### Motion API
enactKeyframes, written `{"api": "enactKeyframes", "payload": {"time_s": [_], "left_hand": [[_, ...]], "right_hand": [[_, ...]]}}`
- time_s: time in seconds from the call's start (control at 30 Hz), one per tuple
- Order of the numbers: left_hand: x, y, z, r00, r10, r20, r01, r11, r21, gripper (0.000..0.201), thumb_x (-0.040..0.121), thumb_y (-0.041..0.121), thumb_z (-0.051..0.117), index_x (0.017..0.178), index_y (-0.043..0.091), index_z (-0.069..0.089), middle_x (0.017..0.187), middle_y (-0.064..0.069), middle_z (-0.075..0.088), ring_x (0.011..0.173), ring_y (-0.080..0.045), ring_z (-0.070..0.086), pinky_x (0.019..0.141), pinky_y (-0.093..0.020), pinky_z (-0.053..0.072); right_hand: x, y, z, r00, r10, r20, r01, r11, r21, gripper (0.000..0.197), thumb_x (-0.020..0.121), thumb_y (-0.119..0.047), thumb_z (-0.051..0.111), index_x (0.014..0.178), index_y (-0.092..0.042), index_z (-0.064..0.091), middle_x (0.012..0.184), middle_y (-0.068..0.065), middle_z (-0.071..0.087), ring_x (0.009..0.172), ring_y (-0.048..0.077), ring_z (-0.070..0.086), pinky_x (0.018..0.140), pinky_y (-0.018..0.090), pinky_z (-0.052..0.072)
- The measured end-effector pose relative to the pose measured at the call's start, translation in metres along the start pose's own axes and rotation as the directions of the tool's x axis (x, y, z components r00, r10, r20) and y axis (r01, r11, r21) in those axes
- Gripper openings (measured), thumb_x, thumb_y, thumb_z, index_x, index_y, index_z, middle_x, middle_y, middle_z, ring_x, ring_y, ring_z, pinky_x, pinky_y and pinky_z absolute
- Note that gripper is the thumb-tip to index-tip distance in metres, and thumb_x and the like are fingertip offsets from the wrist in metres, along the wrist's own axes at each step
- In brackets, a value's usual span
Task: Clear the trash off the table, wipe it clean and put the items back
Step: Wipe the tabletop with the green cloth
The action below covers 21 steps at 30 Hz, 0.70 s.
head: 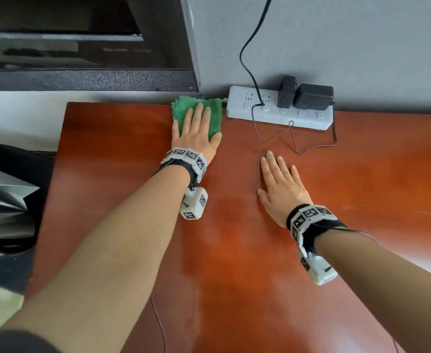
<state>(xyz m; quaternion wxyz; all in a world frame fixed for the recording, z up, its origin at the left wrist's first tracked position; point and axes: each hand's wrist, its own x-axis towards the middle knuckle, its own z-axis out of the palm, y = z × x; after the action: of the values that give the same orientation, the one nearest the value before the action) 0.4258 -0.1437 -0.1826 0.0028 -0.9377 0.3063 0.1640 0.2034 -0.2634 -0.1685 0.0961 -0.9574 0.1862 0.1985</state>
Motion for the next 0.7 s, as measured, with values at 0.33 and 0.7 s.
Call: {"api": "enactKeyframes", "payload": {"time_s": [0.33,0.7], "left_hand": [[-0.106,-0.076,0.025,0.92,-0.389,0.039,0.391,0.914,-0.11,0.071,0.101,0.054,0.014,0.159,0.02,-0.009,0.166,-0.001,-0.015,0.153,-0.022,-0.009,0.121,-0.057,0.0],[-0.238,0.053,0.081,0.999,-0.04,0.0,0.04,0.998,-0.038,0.066,0.102,0.057,0.012,0.158,0.029,-0.011,0.164,0.008,-0.02,0.152,-0.016,-0.013,0.123,-0.051,-0.004]], "right_hand": [[-0.053,0.016,0.024,0.996,0.084,-0.028,-0.084,0.996,0.011,0.069,0.101,-0.039,0.03,0.158,-0.025,-0.006,0.165,0.005,-0.01,0.152,0.031,-0.002,0.121,0.053,0.009],[-0.096,0.055,0.022,0.997,-0.039,0.07,0.038,0.999,0.005,0.066,0.101,-0.027,0.035,0.158,-0.032,0.0,0.165,0.0,-0.01,0.152,0.028,-0.003,0.122,0.052,0.01]]}}
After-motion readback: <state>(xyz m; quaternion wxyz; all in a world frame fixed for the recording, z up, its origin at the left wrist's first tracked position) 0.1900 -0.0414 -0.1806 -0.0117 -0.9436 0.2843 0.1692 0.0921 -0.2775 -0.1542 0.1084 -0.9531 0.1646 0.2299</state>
